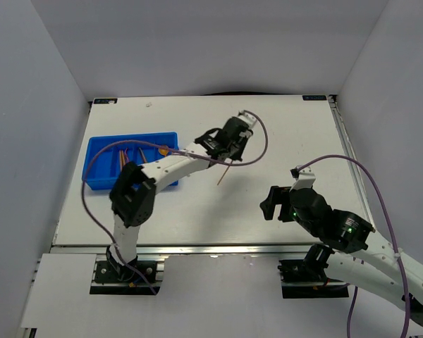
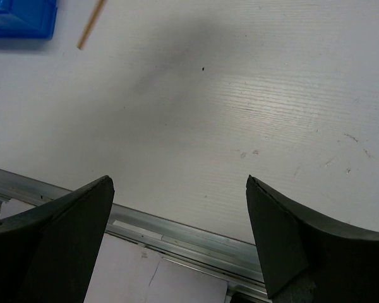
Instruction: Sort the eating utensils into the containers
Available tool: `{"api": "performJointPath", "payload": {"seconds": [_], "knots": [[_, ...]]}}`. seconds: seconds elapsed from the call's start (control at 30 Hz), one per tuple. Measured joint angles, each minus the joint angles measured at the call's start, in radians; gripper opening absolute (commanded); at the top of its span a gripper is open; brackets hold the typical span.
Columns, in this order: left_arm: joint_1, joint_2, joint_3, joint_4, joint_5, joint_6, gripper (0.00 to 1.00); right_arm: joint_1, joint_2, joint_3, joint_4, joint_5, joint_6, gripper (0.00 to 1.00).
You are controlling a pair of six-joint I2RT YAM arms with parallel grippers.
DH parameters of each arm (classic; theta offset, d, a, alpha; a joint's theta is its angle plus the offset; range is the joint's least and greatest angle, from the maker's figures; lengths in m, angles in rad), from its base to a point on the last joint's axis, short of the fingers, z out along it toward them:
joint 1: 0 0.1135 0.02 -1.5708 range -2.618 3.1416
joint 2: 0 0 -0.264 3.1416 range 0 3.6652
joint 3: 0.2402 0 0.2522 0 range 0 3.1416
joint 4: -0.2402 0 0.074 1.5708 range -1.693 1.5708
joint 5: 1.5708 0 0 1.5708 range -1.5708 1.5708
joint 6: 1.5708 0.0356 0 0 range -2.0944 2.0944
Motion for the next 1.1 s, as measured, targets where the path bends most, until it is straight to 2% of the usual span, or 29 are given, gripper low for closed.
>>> {"api": "performJointPath", "payload": {"seconds": [0.13, 0.2, 0.33, 0.47, 0.63, 0.77, 1.1], "knots": [[0.069, -0.207, -0.076, 0.048, -0.056, -0.045, 0.00, 0.000, 0.000, 0.000, 0.000, 0.000, -0.002, 0.89], [0.143, -0.298, -0.130, 0.063, -0.073, -0.066, 0.00, 0.000, 0.000, 0.001, 0.000, 0.000, -0.004, 0.89], [0.417, -0.420, -0.235, 0.046, -0.120, -0.081, 0.00, 0.000, -0.005, 0.006, 0.000, -0.005, -0.008, 0.89], [0.711, -0.433, -0.269, 0.005, -0.163, -0.082, 0.00, 0.000, -0.012, 0.008, 0.009, -0.019, -0.021, 0.89], [0.926, -0.432, -0.315, 0.002, -0.166, -0.070, 0.00, 0.000, -0.010, 0.008, 0.031, -0.046, -0.034, 0.89], [1.001, -0.421, -0.330, 0.071, -0.170, -0.035, 0.00, 0.000, -0.008, 0.008, 0.063, -0.082, -0.045, 0.89], [1.029, -0.347, -0.377, 0.309, -0.121, 0.100, 0.00, 0.000, 0.002, -0.014, 0.167, -0.195, -0.053, 0.89]]}}
